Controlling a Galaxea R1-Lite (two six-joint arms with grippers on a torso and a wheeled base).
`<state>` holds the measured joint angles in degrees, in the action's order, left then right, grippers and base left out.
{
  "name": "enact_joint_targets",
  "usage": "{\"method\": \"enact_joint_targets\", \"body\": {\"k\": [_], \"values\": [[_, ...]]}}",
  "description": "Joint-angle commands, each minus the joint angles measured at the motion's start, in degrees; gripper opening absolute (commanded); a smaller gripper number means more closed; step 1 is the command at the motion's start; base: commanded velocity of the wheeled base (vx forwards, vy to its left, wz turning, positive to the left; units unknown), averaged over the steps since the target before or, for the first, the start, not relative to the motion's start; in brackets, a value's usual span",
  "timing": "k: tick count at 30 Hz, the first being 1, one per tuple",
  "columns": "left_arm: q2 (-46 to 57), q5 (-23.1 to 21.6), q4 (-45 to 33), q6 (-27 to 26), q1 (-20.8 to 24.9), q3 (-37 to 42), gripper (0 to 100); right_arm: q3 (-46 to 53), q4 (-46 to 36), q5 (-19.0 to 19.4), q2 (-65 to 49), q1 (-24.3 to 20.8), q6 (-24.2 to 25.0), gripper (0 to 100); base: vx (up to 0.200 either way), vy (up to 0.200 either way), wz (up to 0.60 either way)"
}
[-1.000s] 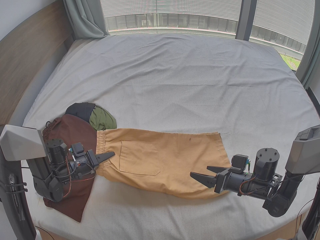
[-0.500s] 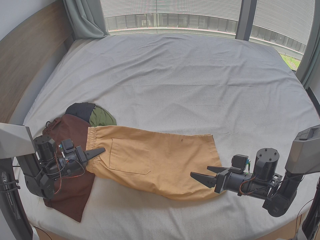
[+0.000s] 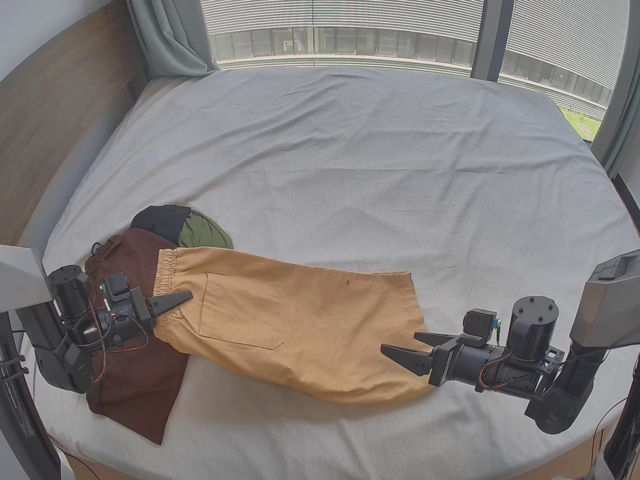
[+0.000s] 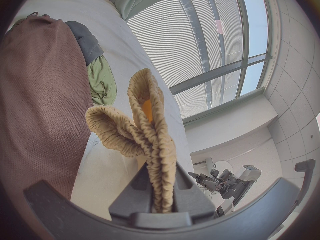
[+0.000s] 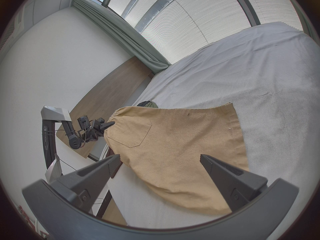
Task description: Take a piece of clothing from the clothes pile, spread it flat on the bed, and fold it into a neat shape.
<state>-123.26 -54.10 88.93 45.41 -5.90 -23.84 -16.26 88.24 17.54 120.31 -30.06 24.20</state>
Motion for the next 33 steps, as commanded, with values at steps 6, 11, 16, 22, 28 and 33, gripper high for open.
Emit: {"method": "enact_joint_targets", "body": {"k": [6,11,16,22,28,33], "values": [[1.4,-2.1,0.0,0.0,-2.0,0.4,0,0.0,0.1,0.0,0.0,0.0,0.0,100,0.000,0.000,0.00],[1.4,-2.9,0.0,-0.2,-2.4,0.5,0,0.0,0.0,0.0,0.1,-0.2,0.0,100,0.000,0.000,0.00],[1.4,-2.9,0.0,-0.2,-2.4,0.5,0,0.0,0.0,0.0,0.0,-0.1,0.0,100,0.000,0.000,0.00],[1.4,-2.9,0.1,-0.4,-2.3,0.6,0,0.0,0.0,0.0,0.0,-0.1,0.0,100,0.000,0.000,0.00],[1.4,-2.8,0.1,-1.8,-0.9,0.6,0,-0.1,0.0,0.0,0.1,-0.1,0.0,100,0.000,0.000,0.00],[1.5,-2.1,0.1,-2.4,1.4,0.6,0,-0.1,0.0,0.0,0.0,-0.1,0.1,100,0.000,0.000,0.00]]}}
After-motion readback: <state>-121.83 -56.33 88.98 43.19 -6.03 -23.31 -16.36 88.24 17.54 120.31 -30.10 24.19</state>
